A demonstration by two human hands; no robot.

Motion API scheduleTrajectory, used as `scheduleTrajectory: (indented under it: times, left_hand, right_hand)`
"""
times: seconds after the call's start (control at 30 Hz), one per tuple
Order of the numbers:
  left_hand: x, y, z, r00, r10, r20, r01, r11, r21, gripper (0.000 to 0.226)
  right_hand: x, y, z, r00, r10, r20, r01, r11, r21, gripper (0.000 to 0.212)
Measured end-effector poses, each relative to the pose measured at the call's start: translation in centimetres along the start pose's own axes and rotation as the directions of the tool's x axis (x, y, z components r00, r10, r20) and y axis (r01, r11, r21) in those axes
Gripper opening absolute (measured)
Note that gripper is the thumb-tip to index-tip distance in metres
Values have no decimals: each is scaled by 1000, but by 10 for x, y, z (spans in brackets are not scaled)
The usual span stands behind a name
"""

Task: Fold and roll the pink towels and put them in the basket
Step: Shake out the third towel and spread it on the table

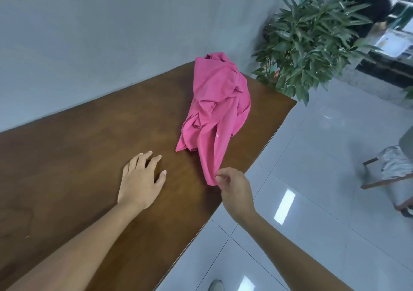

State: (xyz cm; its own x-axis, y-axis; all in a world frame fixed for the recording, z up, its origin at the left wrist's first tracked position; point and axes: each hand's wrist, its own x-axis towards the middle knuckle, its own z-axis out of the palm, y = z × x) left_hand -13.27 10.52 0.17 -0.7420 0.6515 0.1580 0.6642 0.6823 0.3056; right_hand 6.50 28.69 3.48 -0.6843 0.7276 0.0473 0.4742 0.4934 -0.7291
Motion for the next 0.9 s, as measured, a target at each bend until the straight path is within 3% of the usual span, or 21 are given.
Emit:
scheduleTrajectory:
  times: [0.17, 0.27, 0.4, 0.57, 0.67, 0.9]
  left_hand:
    - [0, -3, -3, 1000, -11, 20, 14, 991, -136, 45]
    - [3, 8, -13, 997, -34, -63, 15, 959, -282, 28]
    - [14, 46, -24, 985, 83, -149, -126, 941, -313, 23]
    - [48, 93, -22, 966, 245, -89, -259, 935, -241, 36]
    - [67, 109, -13, 979, 202, -23, -203, 966, -158, 36]
    - [83, 131, 6, 994, 42, -100, -57, 987, -149, 26]
  right_hand:
    - [-37, -19, 26, 997, -41, 64, 44, 998, -48, 17]
    - [-42, -21, 24, 992, -91, 90, 98, 992, -75, 16]
    - [-32, -13, 4, 989, -134, 64, 140, 986, -96, 13]
    - [-1, 8, -34, 990, -127, 59, 134, 982, -136, 16]
    - [26, 22, -58, 991, -105, 84, 115, 985, -127, 18]
    - [130, 31, -100, 996, -75, 51, 73, 996, 53, 26]
